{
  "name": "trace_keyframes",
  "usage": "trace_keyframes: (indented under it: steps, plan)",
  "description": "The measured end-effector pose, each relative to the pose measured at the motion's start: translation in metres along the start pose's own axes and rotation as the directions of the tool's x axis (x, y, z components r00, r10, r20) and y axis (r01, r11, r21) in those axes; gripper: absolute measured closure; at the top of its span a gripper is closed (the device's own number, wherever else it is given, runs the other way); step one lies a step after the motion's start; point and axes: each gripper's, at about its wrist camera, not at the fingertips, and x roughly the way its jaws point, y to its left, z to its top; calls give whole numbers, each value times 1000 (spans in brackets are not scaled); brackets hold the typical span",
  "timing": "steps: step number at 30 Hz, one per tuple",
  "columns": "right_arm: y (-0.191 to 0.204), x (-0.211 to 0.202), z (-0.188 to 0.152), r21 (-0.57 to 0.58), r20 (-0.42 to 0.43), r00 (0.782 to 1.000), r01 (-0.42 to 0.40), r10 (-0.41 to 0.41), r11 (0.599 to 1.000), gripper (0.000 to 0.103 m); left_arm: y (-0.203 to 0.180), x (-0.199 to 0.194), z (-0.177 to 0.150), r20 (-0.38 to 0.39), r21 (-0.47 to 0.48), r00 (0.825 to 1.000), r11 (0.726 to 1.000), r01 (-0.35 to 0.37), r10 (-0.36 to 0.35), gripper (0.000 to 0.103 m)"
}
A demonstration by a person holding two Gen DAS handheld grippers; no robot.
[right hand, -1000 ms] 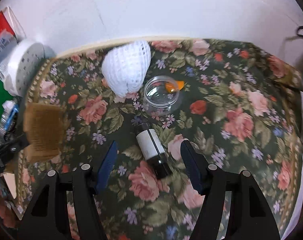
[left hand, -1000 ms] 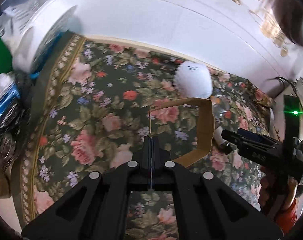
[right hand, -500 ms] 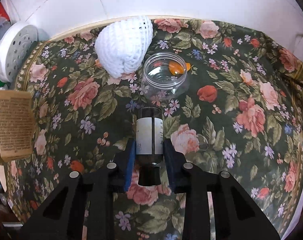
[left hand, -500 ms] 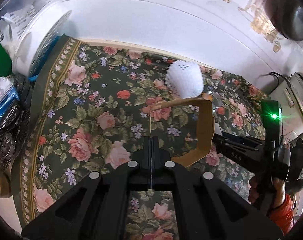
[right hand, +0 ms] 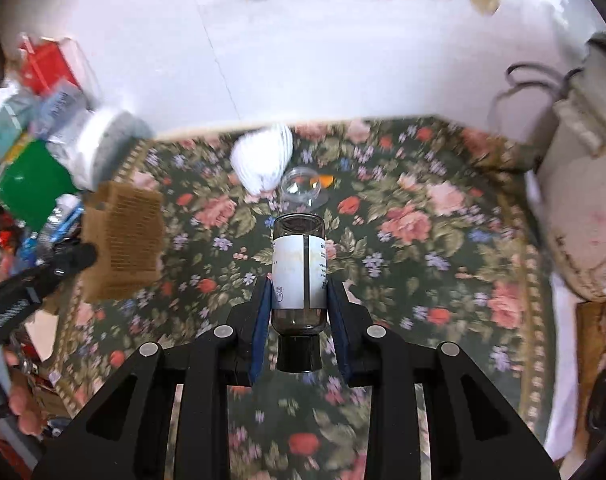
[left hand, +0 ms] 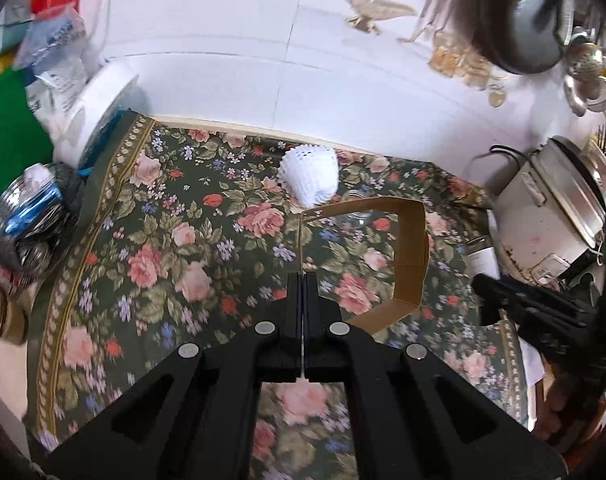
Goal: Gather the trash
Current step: 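Carry the cardboard sleeve and dark bottle down over the white floor bucket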
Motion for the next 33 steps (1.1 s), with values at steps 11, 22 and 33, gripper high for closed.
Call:
trace_keyframes:
  steps: [11, 22, 33]
  plan:
    - [16, -95, -43, -67, 114, 992, -45, 52, 997, 77, -24, -66, -53, 33, 14, 999, 1000, 10, -10, 103]
    - [71, -140, -120, -18, 162, 987, 11, -8, 1000, 77, 8, -136, -124, 48, 130, 997, 990, 54, -61, 103]
    - [147, -149, -227, 78, 93, 995, 25, -33, 997, 77, 88, -187, -240, -91, 134, 995, 990, 51, -39, 103]
